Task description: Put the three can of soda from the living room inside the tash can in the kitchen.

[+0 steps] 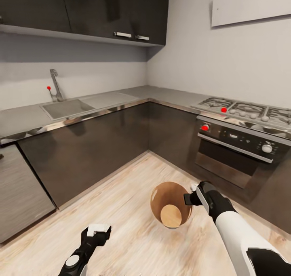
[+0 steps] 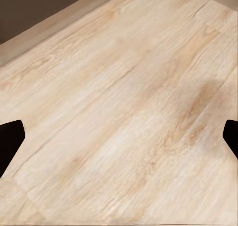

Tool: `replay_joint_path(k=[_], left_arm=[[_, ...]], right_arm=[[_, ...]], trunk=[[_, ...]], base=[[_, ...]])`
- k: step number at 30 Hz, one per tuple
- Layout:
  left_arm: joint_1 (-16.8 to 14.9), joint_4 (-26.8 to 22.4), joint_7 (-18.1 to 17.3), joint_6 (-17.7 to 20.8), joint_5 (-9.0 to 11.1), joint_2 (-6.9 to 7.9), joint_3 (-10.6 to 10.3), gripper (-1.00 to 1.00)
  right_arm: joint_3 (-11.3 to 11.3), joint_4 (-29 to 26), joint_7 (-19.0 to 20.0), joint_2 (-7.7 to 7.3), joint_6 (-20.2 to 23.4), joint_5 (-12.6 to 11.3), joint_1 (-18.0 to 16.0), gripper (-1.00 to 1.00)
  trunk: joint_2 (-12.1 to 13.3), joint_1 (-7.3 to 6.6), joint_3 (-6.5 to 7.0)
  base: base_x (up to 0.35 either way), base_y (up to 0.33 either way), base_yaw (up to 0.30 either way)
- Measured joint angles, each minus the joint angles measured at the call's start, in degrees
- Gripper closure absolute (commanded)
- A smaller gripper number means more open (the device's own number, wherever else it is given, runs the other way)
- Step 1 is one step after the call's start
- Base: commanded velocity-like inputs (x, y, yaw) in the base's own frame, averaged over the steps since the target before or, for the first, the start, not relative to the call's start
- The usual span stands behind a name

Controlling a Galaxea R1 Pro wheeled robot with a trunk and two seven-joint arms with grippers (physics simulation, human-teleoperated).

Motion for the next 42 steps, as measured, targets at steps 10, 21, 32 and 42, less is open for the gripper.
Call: replay_joint_path(k=[10,21,32,42], left_arm=[[0.0,0.0,0.0,0.1,0.0,-0.02,0.1,-1.00],[0.0,0.0,0.1,0.1,0.0,-0.06,0.1,-1.00],[0.0,0.0,0.1,0.1,0.0,-0.09,0.1,-1.00],[0.0,0.0,0.1,0.1,0.0,-0.11,0.0,-1.00]], right_arm=[[0.0,0.0,-0.1,0.24,0.0,-0.3,0.0,1.00],[0.0,0.0,0.0,0.25,0.0,-0.4,0.0,1.00],[0.1,0.0,0.1,0.28,0.0,-0.5,0.0,1.00],[0.0,0.0,-0.2,1.25,0.0,0.2,0.1,1.00]], trunk=[[0.0,0.00,0.00],[0.0,0.00,0.00],[0.0,0.00,0.00],[0.0,0.00,0.00]], base=[[-0.227,0.140,0.247],[-0.266,0.194,0.240],[-0.252,0.210,0.047],[-0.227,0.222,0.068]])
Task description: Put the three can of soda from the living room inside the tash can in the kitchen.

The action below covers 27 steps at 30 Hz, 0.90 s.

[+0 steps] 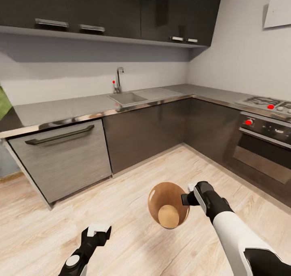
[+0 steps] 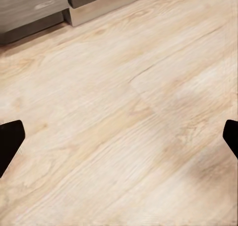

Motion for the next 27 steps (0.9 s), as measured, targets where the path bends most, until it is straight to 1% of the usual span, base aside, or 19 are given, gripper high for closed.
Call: replay_joint_path(k=[4,9,15,27], left_arm=[[0.0,0.0,0.0,0.0,0.0,0.00,0.0,-1.00],[0.0,0.0,0.0,0.0,0.0,0.00,-0.1,-1.00],[0.0,0.0,0.1,0.0,-0.1,0.00,-0.7,-1.00],[0.0,0.0,0.1,0.0,-0.1,0.00,-0.9,-1.00]], right_arm=[[0.0,0.0,0.0,0.13,0.0,-0.3,0.0,1.00],[0.0,0.0,-0.1,0.22,0.0,-0.1,0.0,1.00],[0.0,0.0,-0.2,0.23,0.0,-0.2,0.0,1.00],[0.0,0.0,-0.3,0.32,0.0,-0.2,0.0,1.00]], trunk=[[0.0,0.00,0.00],[0.0,0.00,0.00],[0.0,0.00,0.00],[0.0,0.00,0.00]], base=[[-0.221,0.227,0.212],[-0.219,0.229,0.239],[-0.219,0.230,0.244],[-0.219,0.230,0.249]])
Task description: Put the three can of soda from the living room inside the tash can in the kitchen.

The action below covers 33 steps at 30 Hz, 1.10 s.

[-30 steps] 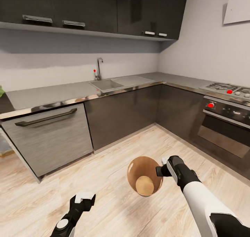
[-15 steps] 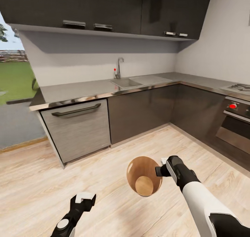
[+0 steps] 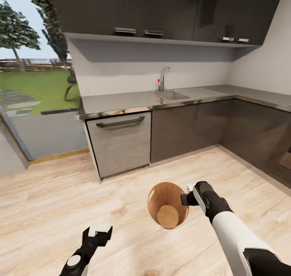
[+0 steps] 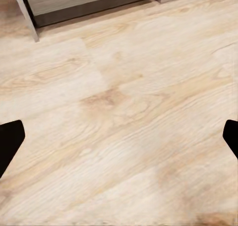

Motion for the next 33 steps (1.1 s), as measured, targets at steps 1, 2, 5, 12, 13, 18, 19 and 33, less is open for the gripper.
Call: replay_joint_path(k=[1,2,5,12,13,18,19,33], left_arm=[[0.0,0.0,0.0,0.0,0.0,0.00,0.0,-1.00],[0.0,0.0,0.0,0.0,0.0,0.00,0.0,-1.00],[0.0,0.0,0.0,0.0,0.0,0.00,0.0,-1.00],[0.0,0.0,0.0,0.0,0.0,0.00,0.0,-1.00],[0.0,0.0,0.0,0.0,0.0,0.00,0.0,-1.00],[0.0,0.0,0.0,0.0,0.0,0.00,0.0,-1.00],[0.0,0.0,0.0,0.0,0.0,0.00,0.0,-1.00],[0.0,0.1,0.0,0.0,-0.1,0.00,0.0,-1.00]], right_arm=[[0.0,0.0,0.0,0.00,0.0,0.0,0.0,1.00],[0.0,0.0,0.0,0.00,0.0,0.0,0.0,1.00],[0.0,0.0,0.0,0.00,0.0,0.1,0.0,1.00],[0.0,0.0,0.2,-0.07,0.0,-0.1,0.0,1.00],[0.0,0.0,0.2,-0.06,0.0,-0.1,0.0,1.00],[0.0,0.0,0.1,-0.08,0.0,0.1,0.0,1.00],[-0.1,0.0,0.1,-0.08,0.0,0.0,0.0,1.00],[-0.1,0.1,-0.2,1.60,0.0,0.3,0.0,1.00]], trunk=[[0.0,0.00,0.00],[0.0,0.00,0.00],[0.0,0.00,0.00],[0.0,0.00,0.00],[0.0,0.00,0.00],[0.0,0.00,0.00],[0.0,0.00,0.00],[0.0,0.00,-0.22]], base=[[-0.218,0.230,0.252],[-0.218,0.230,0.252],[-0.218,0.230,0.252],[-0.219,0.230,0.130],[-0.218,0.230,0.018],[-0.218,0.230,0.006],[-0.218,0.230,0.002],[-0.008,0.205,0.120]])
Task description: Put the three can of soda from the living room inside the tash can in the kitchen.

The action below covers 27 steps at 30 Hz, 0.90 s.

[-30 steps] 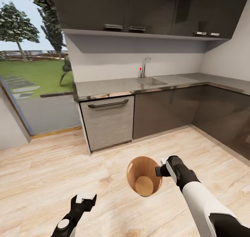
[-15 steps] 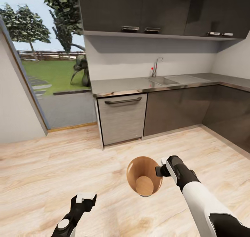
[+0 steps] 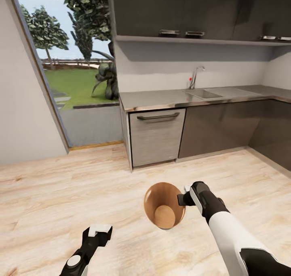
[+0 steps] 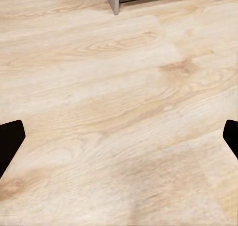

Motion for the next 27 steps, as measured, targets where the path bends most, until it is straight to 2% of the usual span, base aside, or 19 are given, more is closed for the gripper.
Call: replay_joint_path(k=[3,10,27], left_arm=[[0.0,0.0,0.0,0.0,0.0,0.00,0.0,-1.00],[0.0,-0.1,0.0,-0.1,0.1,0.02,-0.8,-1.00],[0.0,-0.1,0.0,-0.1,0.0,0.00,-1.0,-1.00]], right_arm=[[-0.1,0.0,0.0,0.00,0.0,-0.5,0.0,1.00],[-0.1,-0.1,0.0,-0.02,0.0,0.2,0.0,1.00],[0.0,-0.1,0.1,0.07,0.0,-0.1,0.0,1.00]], trunk=[[0.0,0.00,-0.08],[0.0,0.00,-0.27],[0.0,0.00,-0.60]], base=[[0.257,0.118,0.209],[0.113,0.146,0.218],[-0.046,0.288,0.230]])
